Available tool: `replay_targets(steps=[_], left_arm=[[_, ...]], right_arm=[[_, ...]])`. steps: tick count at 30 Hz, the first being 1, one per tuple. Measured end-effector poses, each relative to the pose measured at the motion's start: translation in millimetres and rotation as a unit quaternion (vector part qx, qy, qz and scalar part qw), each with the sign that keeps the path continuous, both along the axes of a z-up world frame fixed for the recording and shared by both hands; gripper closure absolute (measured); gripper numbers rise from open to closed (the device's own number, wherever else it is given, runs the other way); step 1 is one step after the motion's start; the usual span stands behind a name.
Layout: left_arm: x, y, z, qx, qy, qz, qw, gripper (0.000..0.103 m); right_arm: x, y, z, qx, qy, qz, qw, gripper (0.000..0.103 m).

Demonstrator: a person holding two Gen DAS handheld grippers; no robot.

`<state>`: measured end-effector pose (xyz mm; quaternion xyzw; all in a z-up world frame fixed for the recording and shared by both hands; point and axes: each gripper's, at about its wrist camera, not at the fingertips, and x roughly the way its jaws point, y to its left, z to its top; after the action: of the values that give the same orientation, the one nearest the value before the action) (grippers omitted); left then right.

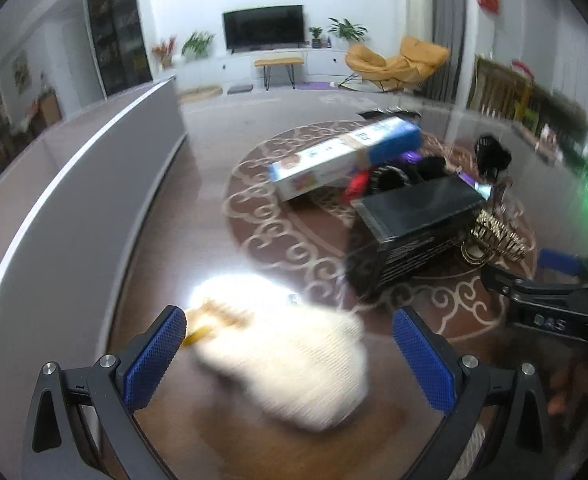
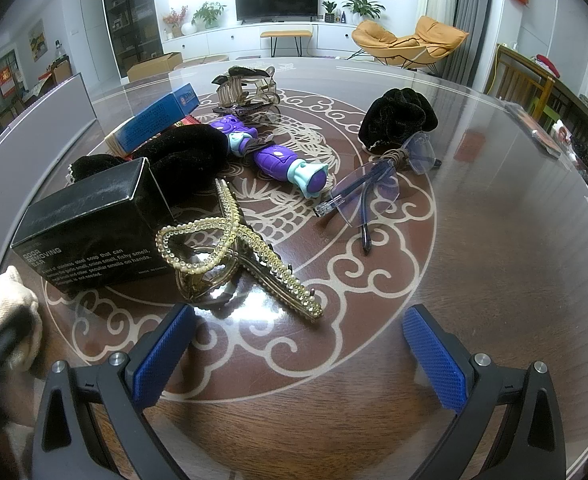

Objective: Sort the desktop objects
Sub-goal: 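Close the left tool on the white knitted glove and drag it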

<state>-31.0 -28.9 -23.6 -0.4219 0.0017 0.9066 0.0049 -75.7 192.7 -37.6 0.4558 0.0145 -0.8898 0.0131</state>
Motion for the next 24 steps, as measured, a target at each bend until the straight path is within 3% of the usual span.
replay_targets(steps=[5,10,16,21,24], left_arm=[[-1,-38,6,0.056,-0.027,0.018,0.9979,0.000],[-13,-12,10,0.016,-0.036,0.018,0.9991,0.000],[-39,4,-12,-0.015,-0.087,0.078,0.9930,0.000],[-20,5,-21,-0.043,-0.095,0.084,0.9910,0.000],[-3,-4,-22,-0.037,-0.094,0.086,0.9911,0.000]], right_arm=[[0,0,0,0.000,0.000,0.000,1.000,0.000],[0,0,0,0.000,0.000,0.000,1.000,0.000],[0,0,0,0.000,0.000,0.000,1.000,0.000],[0,0,0,0.000,0.000,0.000,1.000,0.000],[0,0,0,0.000,0.000,0.000,1.000,0.000]])
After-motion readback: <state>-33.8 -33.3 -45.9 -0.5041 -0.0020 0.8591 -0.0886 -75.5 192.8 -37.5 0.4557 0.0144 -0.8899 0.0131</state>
